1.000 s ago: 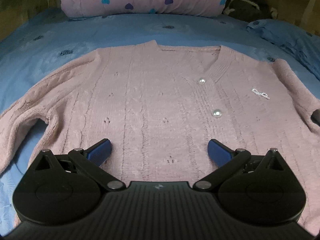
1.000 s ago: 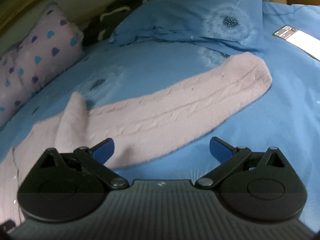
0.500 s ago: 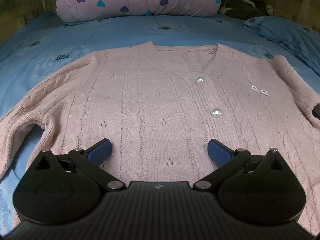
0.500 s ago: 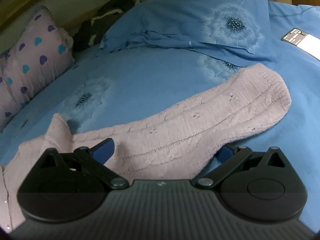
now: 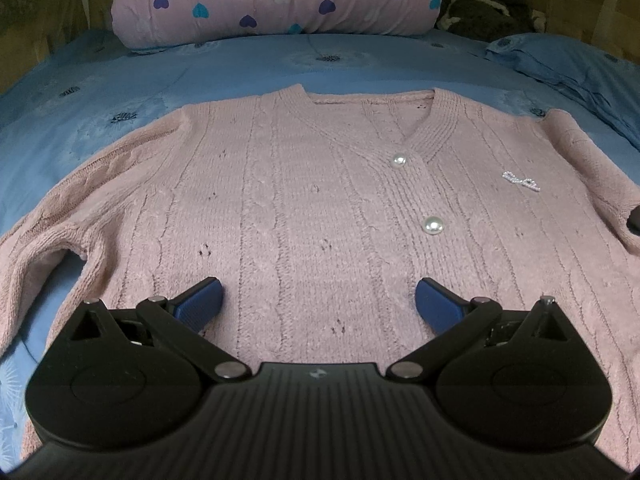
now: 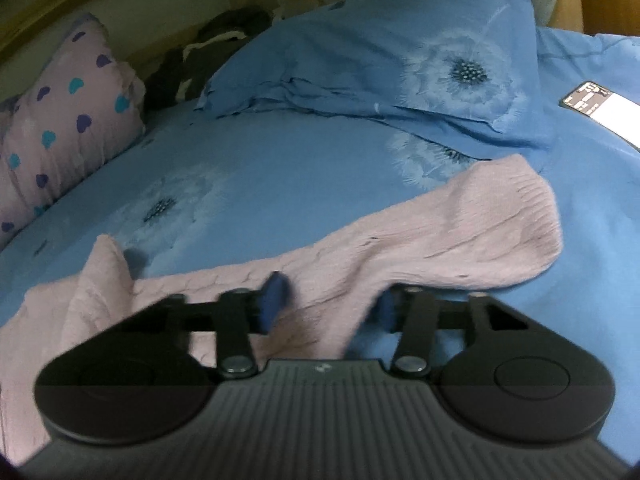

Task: Fold small clothes
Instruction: 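Move the right gripper to a cardigan sleeve cuff and close on it, then lift the sleeve with the right gripper, lay it across the cardigan front, open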

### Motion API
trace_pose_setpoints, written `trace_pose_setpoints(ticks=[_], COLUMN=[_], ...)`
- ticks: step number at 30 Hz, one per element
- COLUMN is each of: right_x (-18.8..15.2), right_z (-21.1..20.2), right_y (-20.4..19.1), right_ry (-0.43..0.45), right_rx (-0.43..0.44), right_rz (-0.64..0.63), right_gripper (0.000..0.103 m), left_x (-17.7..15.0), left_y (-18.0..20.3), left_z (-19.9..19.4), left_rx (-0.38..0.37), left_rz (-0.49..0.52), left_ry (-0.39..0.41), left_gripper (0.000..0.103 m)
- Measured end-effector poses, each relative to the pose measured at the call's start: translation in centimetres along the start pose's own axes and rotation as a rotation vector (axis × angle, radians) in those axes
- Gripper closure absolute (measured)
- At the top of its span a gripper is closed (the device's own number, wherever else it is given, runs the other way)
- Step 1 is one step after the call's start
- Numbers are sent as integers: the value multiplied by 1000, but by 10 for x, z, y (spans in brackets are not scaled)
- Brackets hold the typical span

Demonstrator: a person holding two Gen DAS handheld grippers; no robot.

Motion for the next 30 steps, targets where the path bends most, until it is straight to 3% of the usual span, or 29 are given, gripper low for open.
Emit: trace_pose_setpoints(ticks=[1, 4, 15, 30], right_x=[1, 3, 14, 25], right_z=[0, -3, -36, -104], right_y=[2, 4, -7, -79], right_ry=[-1, 0, 101, 291], right_rx=[5, 34, 134, 204], right_rz=[7, 13, -36, -279], right_gripper=[77, 86, 88, 88], left_x=[0, 0, 6, 17], left_y=[0, 0, -6, -22], left_z=[0, 0, -3, -12], left_rx=[-1, -3, -35, -96], left_rz=[0, -1, -24, -104], left_ry=[-1, -2, -30, -50], left_gripper=[0, 0, 0, 0])
Point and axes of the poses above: each gripper's, at about its wrist camera, not at the fingertips, and z roughly the way its jaws point, y to its right, x to its top, the point moved 2 cm from there along z, roughly the way its jaws point, and after that the axes turned 14 degrees about -y, right-handed, at the moved point
